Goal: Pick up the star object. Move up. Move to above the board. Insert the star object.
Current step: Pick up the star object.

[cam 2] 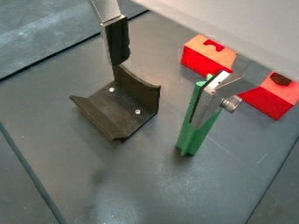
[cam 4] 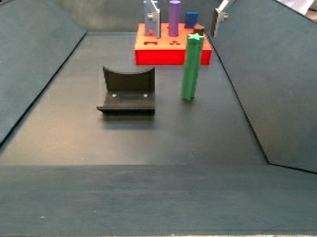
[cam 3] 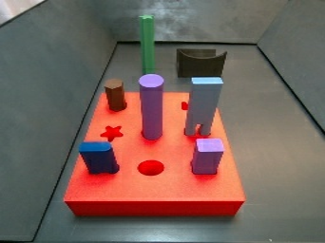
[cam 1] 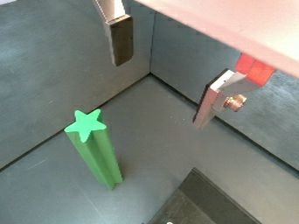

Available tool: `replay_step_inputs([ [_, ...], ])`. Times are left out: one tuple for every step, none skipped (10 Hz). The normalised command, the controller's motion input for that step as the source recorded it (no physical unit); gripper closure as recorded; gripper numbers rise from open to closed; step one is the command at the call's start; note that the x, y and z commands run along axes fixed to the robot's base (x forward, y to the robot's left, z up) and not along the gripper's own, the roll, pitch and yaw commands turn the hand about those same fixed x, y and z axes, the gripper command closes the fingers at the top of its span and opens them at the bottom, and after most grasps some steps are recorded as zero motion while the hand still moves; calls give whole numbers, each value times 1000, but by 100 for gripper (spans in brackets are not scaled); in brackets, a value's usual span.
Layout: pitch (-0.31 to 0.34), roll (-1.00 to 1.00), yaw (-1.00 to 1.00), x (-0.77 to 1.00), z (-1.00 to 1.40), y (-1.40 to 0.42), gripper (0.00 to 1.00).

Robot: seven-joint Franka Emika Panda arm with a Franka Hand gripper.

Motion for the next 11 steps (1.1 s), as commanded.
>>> replay_step_inputs([
  [-4,56,360,-169,0,-649,0],
  [-110,73,163,-591,0,-706,0],
  [-56,90,80,-291,-6,-851,0],
  [-44,83,63,-300,0,-597,0],
  [-3,46,63,-63,0,-323,0],
  [-10,0,0,0,-6,-37,0],
  [0,0,0,0,-549,0,0],
  [-26,0,0,0,-609,0,0],
  [-23,0,0,-26,-457,-20,0],
  [-7,0,0,-6,-306,0,0],
  [0,0,0,0,-166,0,0],
])
